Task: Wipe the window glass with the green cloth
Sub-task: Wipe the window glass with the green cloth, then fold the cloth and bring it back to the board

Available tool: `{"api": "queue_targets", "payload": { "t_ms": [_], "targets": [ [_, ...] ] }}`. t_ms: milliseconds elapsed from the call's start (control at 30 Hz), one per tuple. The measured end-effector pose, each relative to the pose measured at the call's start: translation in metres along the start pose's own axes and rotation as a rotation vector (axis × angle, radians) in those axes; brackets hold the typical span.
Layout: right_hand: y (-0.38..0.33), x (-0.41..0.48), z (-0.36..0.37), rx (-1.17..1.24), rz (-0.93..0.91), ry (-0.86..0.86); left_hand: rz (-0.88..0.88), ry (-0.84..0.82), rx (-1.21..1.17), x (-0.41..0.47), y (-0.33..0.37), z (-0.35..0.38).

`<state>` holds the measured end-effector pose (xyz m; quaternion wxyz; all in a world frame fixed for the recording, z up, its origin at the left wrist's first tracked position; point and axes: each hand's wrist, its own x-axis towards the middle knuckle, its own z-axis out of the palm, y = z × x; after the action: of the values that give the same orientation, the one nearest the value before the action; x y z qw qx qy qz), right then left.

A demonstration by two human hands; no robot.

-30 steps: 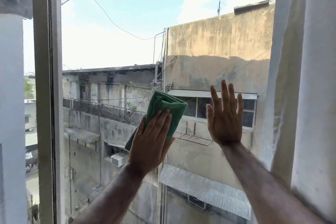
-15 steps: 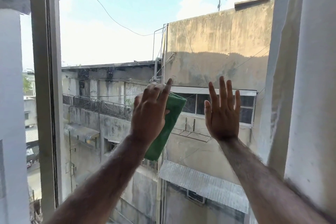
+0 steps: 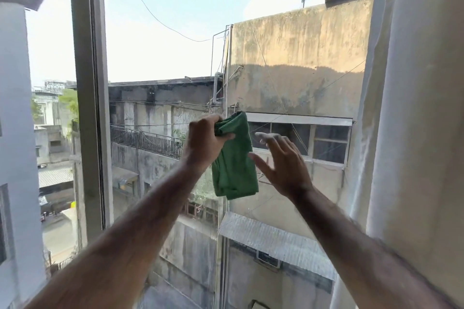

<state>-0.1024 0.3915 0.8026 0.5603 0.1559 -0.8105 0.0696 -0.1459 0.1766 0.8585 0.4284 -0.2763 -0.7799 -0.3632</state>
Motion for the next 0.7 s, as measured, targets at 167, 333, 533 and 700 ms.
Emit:
{"api": "queue_targets", "payload": {
  "t_ms": [167, 333, 533, 700],
  "targets": [
    [-0.044, -0.003, -0.01, 0.313, 0.387, -0.344, -0.297, 0.009, -0.393, -0.015, -0.012, -0.021],
    [-0.054, -0.02, -0.019, 0.746, 0.693, -0.557, -0.606, 0.045, -0.766, -0.05, -0.036, -0.047],
    [-0.084, -0.066, -0.024, 1.161, 1.03, -0.377, -0.988, 0.023, -1.069, -0.125, -0.06, -0.058],
    [-0.109, -0.126, -0.009, 1.248, 1.215, -0.376, -1.124, -0.05, -0.998, -0.206, -0.083, -0.053]
  ]
}}
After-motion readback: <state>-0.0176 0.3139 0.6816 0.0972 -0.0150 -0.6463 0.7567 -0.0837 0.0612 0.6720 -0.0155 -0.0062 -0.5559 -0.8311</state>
